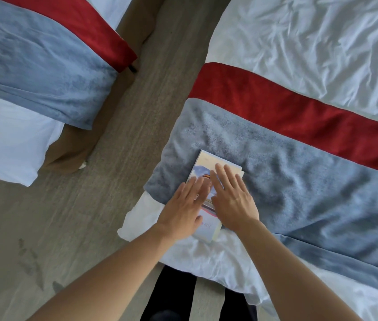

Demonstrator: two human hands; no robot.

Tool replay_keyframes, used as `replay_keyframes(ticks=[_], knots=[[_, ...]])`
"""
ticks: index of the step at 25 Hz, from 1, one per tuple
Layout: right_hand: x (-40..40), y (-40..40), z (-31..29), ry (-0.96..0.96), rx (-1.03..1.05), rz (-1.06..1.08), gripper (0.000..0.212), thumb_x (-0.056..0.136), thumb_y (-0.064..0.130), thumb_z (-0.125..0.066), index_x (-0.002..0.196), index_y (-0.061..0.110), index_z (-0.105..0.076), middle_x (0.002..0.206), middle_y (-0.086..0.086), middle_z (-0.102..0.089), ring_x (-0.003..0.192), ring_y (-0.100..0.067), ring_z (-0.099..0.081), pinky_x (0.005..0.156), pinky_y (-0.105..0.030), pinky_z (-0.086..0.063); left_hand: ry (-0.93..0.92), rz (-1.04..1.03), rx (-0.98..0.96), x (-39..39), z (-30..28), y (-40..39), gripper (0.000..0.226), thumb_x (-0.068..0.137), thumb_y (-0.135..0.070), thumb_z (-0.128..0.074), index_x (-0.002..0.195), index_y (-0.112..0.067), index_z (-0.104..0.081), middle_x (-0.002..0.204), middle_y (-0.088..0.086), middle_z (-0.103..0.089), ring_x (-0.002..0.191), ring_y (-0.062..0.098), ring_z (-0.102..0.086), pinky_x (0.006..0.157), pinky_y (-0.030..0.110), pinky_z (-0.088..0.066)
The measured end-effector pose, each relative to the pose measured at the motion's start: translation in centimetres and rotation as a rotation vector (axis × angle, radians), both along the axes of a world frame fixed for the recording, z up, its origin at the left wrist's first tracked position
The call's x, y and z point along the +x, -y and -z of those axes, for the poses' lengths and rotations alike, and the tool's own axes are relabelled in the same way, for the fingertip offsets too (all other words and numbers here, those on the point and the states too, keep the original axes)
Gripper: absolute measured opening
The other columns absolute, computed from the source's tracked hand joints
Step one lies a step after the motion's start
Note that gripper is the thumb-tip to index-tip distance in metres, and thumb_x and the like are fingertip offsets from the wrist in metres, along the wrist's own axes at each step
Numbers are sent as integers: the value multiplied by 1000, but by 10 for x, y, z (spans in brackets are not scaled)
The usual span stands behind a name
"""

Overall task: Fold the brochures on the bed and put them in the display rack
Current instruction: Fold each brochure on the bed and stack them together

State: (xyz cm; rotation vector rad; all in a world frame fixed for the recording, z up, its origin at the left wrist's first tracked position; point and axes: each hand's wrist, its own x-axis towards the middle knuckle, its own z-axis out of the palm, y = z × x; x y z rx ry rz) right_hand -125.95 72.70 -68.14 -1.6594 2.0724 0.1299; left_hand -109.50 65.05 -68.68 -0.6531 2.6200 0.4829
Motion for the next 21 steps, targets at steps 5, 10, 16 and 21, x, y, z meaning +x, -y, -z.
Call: replay_keyframes(ticks=[5, 10, 16, 21], knots=[[18, -3, 7, 27, 70, -90, 70, 103, 49, -35, 160, 16, -13, 168, -6, 0, 154, -30, 8, 122, -51, -7, 59, -41, 84, 23, 5, -7, 130, 68, -81, -59, 158, -17, 12, 162, 16, 25, 149, 32, 24, 124, 45, 2], [24, -4, 12, -12, 81, 7, 84, 91, 62, -51, 157, 20, -19, 167, -11, -1, 153, -33, 5, 118, -61, -11, -13, -97, 126, 33, 14, -5, 131, 69, -56, -80, 158, -23, 11, 158, 17, 33, 153, 30, 8, 113, 33, -34], [3, 31, 12, 19, 8, 187, 86, 93, 64, -45, 156, 12, -17, 165, -11, -15, 152, -30, -9, 123, -53, -6, -3, -48, 93, 35, 19, -6, 136, 65, -60, -82, 158, -15, 8, 160, 28, 20, 152, 38, -1, 114, 38, -33], [-19, 70, 5, 112, 75, 290, 70, 87, 50, -59, 142, 12, -40, 138, -7, -45, 128, -29, -41, 108, -44, -33, 24, 17, 27, 34, 18, -9, 132, 71, -60, -78, 155, -4, 5, 158, 32, 18, 148, 48, -14, 115, 46, -32]])
